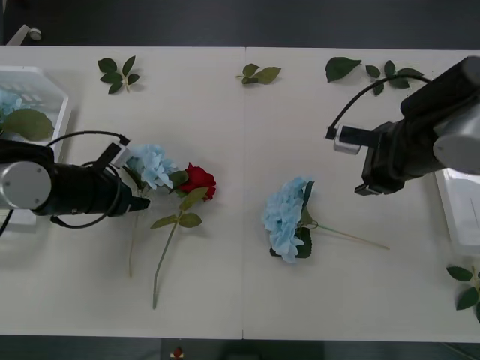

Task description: Put the red flowers into the right box and the blue flowers into the left box

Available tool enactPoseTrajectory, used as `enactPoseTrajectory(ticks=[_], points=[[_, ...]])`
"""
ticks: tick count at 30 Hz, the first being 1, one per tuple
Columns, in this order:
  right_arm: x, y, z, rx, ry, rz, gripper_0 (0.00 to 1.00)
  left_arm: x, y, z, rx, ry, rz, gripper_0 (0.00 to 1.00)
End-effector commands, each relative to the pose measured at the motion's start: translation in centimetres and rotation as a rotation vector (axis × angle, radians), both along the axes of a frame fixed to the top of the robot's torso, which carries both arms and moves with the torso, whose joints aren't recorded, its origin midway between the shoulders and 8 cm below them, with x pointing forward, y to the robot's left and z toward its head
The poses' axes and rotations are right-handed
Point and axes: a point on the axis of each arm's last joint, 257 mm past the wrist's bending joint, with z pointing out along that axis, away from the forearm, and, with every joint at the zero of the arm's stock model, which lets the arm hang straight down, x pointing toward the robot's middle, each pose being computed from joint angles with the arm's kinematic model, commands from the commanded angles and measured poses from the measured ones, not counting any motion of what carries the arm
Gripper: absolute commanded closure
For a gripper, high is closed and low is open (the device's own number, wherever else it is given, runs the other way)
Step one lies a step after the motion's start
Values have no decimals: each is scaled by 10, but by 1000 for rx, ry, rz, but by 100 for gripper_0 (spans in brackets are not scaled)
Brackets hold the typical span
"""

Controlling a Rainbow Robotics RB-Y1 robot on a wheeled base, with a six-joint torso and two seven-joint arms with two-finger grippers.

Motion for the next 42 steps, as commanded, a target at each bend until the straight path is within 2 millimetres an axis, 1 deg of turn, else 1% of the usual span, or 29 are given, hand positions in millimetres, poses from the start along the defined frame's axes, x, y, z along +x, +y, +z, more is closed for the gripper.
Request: enactPoseTrajectory(ticks=[1, 3, 5, 6, 7, 8, 10, 11, 15, 18, 21, 23, 24, 26, 27, 29, 30, 32, 33, 34, 36, 37, 39, 42], points=[[-23, 19, -14, 16, -22, 39, 0, 17, -10, -3, -9, -33, 37, 0], [-36, 27, -28, 15, -26, 60, 0, 18, -12, -7, 3, -36, 39, 0], [-44, 29, -37, 10, -30, 71, 0, 18, -13, -9, 7, -37, 40, 0], [-48, 30, -42, 9, -31, 72, 0, 18, -13, -9, 11, -37, 40, 5], [-52, 31, -48, 8, -30, 73, 0, 18, -13, -11, 15, -35, 40, 31], [-54, 31, -51, 10, -28, 71, 0, 18, -13, -11, 15, -35, 40, 44], [-58, 30, -62, 15, -24, 61, 0, 19, -13, -10, 16, -36, 40, 95], [-58, 31, -63, 20, -24, 57, 0, 19, -13, -10, 16, -36, 40, 100], [-57, 31, -78, 58, -11, 3, 0, 19, -17, -7, -7, -32, 41, 100], [-53, 32, -87, 77, -6, -12, 0, 20, -14, -1, -33, -30, 51, 100], [-48, 34, -98, 95, -2, -26, 0, 21, -11, 10, -74, -23, 60, 100], [-47, 35, -105, 100, 5, -37, 0, 23, -6, 21, -86, -19, 60, 100], [-45, 35, -107, 99, 5, -41, 0, 25, -2, 30, -92, -16, 60, 100], [-42, 35, -112, 100, 7, -50, 0, 31, 4, 59, -111, -7, 49, 100], [-41, 37, -113, 100, 8, -49, 0, 34, 6, 69, -116, -9, 49, 100], [-39, 38, -117, 107, 10, -55, 0, 43, 14, 108, -127, -19, 40, 100], [-38, 38, -118, 107, 7, -54, 0, 45, 17, 118, -125, -22, 39, 100], [-37, 40, -122, 116, 5, -56, 0, 53, 29, 161, -120, -46, 39, 100], [-36, 39, -124, 115, 8, -60, 0, 56, 34, 179, -120, -60, 41, 100], [-36, 40, -124, 116, 8, -61, 0, 57, 39, 190, -116, -68, 45, 100], [-36, 41, -125, 115, 8, -59, 0, 62, 59, 230, -93, -104, 68, 100], [-37, 40, -126, 113, 7, -59, 1, 63, 71, 248, -82, -121, 86, 100], [-38, 40, -128, 112, 10, -59, 2, 64, 87, 268, -66, -143, 115, 100], [-39, 37, -132, 109, 13, -64, 3, 62, 137, 306, -36, -204, 212, 100]])
